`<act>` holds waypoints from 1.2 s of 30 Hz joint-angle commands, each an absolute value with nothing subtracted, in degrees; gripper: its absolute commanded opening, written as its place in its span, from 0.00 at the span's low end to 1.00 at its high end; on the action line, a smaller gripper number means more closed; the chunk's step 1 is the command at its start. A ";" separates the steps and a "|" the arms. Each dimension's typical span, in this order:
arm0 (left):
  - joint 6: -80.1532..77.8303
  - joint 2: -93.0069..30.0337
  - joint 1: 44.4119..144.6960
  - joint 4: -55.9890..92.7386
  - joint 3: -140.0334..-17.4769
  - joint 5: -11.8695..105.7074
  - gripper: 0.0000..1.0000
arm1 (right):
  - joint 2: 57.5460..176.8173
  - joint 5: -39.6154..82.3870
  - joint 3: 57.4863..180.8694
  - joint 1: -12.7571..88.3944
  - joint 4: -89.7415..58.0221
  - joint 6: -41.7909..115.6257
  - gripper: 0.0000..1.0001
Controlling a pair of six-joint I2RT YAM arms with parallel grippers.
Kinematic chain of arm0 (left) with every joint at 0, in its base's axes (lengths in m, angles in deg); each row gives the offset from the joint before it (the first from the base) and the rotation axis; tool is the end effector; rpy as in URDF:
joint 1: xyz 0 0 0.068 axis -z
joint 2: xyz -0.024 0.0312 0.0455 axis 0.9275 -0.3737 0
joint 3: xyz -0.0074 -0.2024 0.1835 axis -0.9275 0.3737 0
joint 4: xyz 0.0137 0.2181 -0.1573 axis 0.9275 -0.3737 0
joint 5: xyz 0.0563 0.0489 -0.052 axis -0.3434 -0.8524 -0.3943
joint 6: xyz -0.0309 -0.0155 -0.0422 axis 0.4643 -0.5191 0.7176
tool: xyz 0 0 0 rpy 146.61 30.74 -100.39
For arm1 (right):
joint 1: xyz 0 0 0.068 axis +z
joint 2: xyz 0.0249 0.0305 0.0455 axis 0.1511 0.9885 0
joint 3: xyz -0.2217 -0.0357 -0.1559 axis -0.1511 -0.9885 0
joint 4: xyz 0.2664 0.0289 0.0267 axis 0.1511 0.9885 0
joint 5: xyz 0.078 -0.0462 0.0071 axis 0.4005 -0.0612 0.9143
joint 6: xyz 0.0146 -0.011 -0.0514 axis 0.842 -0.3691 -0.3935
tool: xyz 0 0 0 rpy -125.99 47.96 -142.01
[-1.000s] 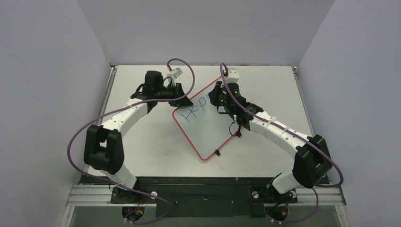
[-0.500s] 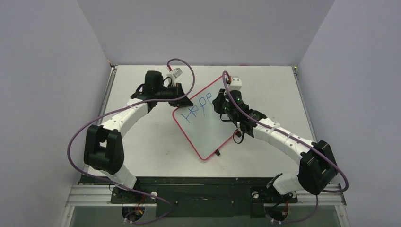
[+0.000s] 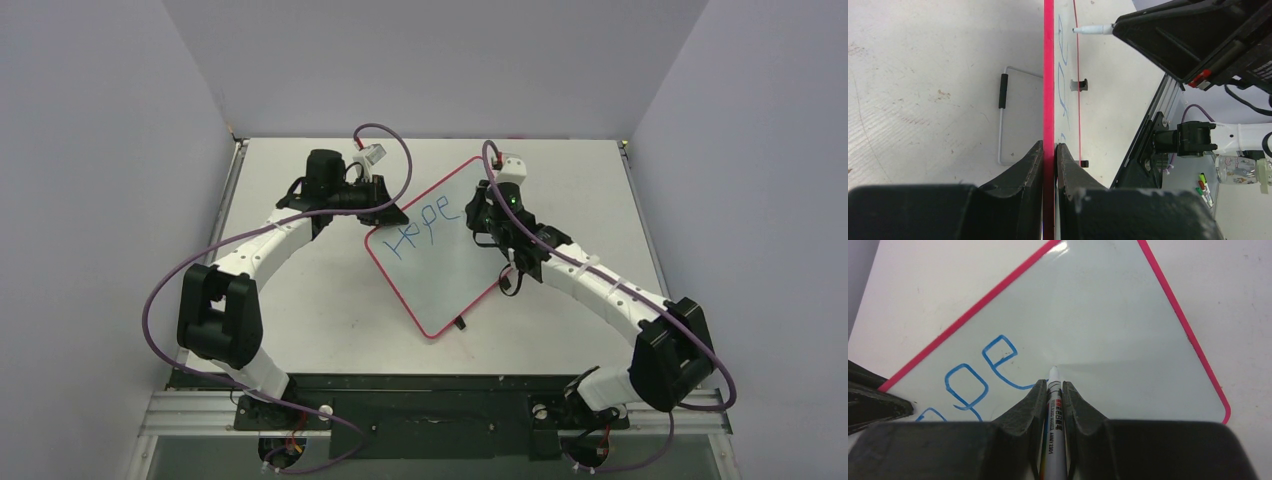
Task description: Write a sentence on the whiteboard
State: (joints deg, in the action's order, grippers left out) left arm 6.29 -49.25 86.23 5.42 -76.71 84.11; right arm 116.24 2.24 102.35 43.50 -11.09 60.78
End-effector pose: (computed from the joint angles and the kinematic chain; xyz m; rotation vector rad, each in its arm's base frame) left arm 0.3472 -0.1414 0.2781 0.4656 2.1617 -1.2236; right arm 0.2756 0.1828 0.2886 0.0536 2.0648 0.5127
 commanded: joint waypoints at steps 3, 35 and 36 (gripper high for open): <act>3.25 -47.30 86.73 6.92 -78.23 85.48 0.00 | 114.75 -0.29 109.32 43.51 -11.01 58.93 0.00; 3.28 -45.22 88.09 -5.32 -82.30 73.14 0.00 | 94.61 -0.86 95.78 55.76 -12.09 52.03 0.00; 3.20 -45.25 88.18 -5.60 -82.29 72.55 0.00 | 94.44 -0.72 94.88 56.22 -12.43 51.96 0.00</act>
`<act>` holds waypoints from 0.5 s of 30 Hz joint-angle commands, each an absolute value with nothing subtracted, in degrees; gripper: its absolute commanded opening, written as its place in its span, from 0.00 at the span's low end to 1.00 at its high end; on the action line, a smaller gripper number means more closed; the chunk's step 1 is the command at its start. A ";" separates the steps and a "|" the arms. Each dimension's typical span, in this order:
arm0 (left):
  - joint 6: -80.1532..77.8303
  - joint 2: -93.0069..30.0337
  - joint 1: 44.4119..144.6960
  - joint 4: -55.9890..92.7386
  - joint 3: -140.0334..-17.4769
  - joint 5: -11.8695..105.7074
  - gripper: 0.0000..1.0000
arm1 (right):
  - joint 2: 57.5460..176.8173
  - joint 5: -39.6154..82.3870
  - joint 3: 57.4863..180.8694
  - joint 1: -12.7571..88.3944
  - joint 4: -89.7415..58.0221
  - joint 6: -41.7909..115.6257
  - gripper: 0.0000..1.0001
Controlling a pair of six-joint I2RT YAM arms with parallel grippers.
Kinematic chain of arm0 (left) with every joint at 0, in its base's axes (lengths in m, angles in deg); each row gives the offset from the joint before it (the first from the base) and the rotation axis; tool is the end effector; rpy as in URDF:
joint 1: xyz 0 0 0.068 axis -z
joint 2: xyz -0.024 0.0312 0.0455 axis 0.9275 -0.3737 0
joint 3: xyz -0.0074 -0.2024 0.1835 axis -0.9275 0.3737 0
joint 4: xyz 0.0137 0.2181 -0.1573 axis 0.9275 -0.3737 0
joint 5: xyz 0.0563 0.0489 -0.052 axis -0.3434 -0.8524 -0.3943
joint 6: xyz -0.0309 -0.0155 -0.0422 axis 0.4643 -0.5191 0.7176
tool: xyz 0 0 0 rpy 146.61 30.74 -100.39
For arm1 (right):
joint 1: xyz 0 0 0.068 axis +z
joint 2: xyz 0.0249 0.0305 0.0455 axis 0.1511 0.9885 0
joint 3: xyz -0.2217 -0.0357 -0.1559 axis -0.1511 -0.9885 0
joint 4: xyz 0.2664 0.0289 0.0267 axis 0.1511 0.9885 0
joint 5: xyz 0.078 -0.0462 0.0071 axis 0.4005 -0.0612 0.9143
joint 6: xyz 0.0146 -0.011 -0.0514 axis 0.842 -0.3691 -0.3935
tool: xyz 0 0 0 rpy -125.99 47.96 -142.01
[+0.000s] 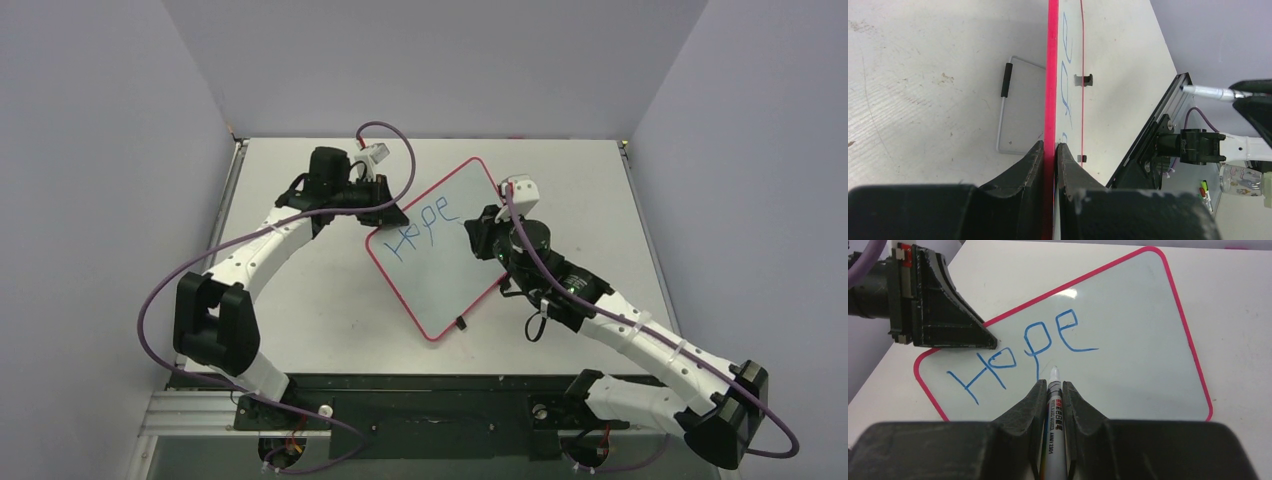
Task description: Write a sentence on the whiteboard
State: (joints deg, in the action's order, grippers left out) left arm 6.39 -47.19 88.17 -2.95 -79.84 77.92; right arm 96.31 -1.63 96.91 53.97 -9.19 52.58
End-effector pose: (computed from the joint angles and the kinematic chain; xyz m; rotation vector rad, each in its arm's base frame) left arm 0.3360 -0.1477 0.2958 0.4179 2.2410 -1.1293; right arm 0.1850 0.1732 0.3460 -0.1737 1.8403 0.5931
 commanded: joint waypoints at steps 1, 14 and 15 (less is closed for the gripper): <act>3.14 -45.37 88.18 -6.11 -82.28 72.21 0.00 | 94.04 -0.69 94.44 57.27 -13.01 51.67 0.00; 0.12 -45.74 89.06 -10.74 -83.55 67.32 0.00 | 93.08 -1.53 87.66 66.28 -21.80 47.92 0.00; 0.24 -45.10 89.06 -9.94 -82.47 66.96 0.00 | 93.19 -1.54 87.57 66.79 -22.27 47.61 0.00</act>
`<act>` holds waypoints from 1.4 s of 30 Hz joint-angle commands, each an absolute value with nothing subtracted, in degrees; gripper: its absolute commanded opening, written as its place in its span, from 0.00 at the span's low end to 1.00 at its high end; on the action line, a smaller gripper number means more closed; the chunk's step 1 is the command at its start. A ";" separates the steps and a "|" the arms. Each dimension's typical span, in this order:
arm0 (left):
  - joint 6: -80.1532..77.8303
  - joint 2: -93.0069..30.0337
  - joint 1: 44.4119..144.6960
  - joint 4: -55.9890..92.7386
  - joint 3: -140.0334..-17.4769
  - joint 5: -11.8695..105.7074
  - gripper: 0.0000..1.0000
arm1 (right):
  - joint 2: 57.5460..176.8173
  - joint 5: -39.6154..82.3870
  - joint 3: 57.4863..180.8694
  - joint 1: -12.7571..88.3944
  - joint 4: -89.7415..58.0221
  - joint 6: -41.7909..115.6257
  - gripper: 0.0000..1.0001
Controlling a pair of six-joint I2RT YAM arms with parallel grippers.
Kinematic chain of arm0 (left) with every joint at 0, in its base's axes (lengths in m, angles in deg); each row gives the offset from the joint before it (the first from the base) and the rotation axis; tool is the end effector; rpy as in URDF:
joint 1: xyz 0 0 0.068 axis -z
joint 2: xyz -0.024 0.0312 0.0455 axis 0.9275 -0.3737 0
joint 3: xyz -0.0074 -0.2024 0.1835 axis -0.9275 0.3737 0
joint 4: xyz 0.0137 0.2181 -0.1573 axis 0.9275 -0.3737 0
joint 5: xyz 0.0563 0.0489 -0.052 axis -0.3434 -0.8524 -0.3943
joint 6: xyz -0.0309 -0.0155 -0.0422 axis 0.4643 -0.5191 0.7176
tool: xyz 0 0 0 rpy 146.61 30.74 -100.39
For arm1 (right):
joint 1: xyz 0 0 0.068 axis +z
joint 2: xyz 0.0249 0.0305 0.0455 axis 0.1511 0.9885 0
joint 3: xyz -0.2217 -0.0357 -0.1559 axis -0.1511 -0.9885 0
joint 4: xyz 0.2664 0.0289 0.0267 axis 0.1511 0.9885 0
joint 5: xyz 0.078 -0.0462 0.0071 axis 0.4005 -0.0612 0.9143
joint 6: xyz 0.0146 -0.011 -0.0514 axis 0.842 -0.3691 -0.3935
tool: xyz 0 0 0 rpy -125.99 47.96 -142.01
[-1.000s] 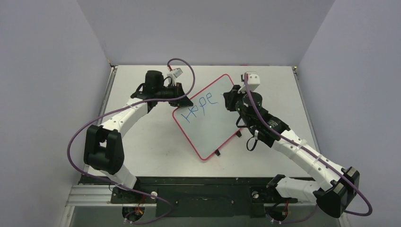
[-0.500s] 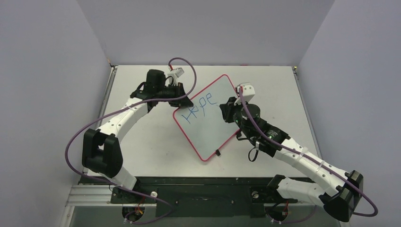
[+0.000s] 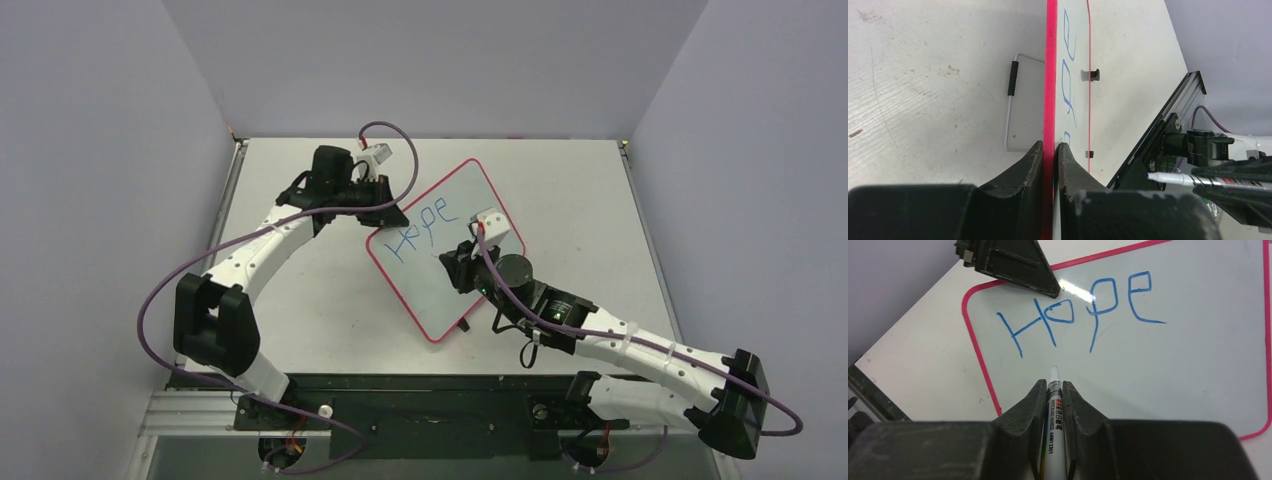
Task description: Write a sentence on the whiteboard
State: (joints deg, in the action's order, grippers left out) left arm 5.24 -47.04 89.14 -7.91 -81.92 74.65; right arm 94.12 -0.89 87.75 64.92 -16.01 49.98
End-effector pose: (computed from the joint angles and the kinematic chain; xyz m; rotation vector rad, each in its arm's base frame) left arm 0.3320 -0.1511 0.3013 0.4125 2.2912 -1.0650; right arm 0.1445 0.1996 0.3088 -0.4038 1.8251 0.7035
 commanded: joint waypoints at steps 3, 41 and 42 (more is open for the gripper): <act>0.06 -44.11 89.02 -7.27 -80.79 66.36 0.00 | 93.71 -0.57 87.07 67.92 -23.82 47.31 0.00; 2.54 -41.24 88.62 -1.40 -77.10 67.68 0.00 | 108.45 0.97 86.29 74.43 -31.79 47.24 0.00; 2.55 -41.20 88.62 -1.35 -77.09 67.67 0.00 | 108.48 0.51 86.27 74.43 -31.81 47.24 0.00</act>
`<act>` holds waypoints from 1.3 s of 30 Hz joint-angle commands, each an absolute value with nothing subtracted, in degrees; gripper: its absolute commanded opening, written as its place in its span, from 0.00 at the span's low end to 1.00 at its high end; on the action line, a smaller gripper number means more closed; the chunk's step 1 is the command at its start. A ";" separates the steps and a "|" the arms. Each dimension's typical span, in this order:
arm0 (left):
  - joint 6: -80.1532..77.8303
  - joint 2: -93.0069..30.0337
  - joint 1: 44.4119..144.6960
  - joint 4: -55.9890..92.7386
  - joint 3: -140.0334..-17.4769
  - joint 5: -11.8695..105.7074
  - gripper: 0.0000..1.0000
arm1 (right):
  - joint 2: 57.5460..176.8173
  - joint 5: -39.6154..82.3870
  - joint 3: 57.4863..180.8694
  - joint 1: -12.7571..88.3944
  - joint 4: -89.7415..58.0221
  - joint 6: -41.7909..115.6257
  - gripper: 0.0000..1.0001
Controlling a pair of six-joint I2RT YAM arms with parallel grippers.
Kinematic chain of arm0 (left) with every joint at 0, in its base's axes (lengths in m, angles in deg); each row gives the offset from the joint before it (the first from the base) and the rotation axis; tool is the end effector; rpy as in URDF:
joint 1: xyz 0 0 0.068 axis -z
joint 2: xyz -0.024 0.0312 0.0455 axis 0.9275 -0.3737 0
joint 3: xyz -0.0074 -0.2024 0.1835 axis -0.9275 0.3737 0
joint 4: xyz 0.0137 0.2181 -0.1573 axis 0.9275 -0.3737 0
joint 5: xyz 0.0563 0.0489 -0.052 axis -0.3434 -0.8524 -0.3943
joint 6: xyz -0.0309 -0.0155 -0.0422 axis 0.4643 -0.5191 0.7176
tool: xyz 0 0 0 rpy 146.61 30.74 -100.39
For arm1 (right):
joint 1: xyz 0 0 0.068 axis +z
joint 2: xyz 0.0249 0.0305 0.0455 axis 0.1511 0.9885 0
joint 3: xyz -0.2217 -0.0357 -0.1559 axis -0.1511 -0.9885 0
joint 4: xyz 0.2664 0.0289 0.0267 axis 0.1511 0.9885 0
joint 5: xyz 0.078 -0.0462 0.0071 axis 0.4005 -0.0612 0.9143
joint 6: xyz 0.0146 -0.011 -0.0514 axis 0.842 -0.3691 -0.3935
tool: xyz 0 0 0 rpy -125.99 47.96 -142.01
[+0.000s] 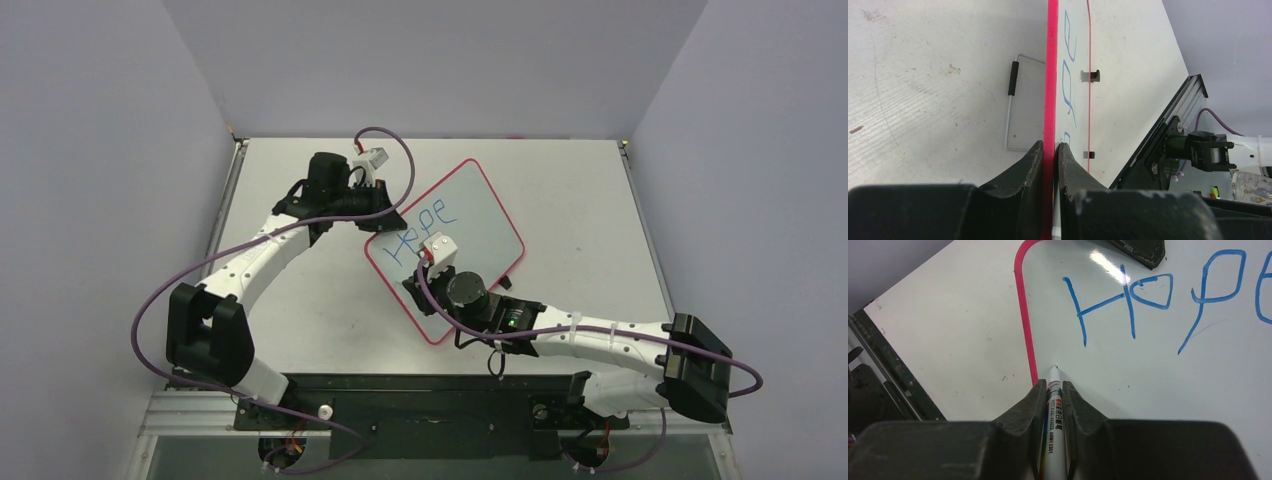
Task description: Write a sentence on the whiteboard
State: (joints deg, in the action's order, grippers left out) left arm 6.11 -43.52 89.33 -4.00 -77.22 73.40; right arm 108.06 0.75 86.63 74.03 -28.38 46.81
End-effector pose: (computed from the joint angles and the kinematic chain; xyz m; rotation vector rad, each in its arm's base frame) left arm 0.3196 -0.1468 0.2993 0.3996 2.2512 -1.0496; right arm 0.1300 0.2636 0.2634 -0.6450 1.8220 0.7709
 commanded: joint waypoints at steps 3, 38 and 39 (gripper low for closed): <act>2.55 -41.07 88.62 -1.34 -77.03 67.67 0.00 | 108.96 -0.88 86.26 74.43 -31.51 47.32 0.00; 2.20 -40.80 88.62 -1.04 -76.73 67.52 0.00 | 106.83 -3.57 81.80 75.83 -25.95 48.05 0.00; 2.20 -40.80 88.62 -1.04 -76.73 67.55 0.00 | 106.71 -3.79 81.79 75.77 -25.77 47.99 0.00</act>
State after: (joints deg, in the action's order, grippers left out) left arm 4.51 -43.08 89.33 -3.17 -76.58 73.81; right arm 107.43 -2.42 82.90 75.54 -28.60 47.47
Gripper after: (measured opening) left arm 0.088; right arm 0.106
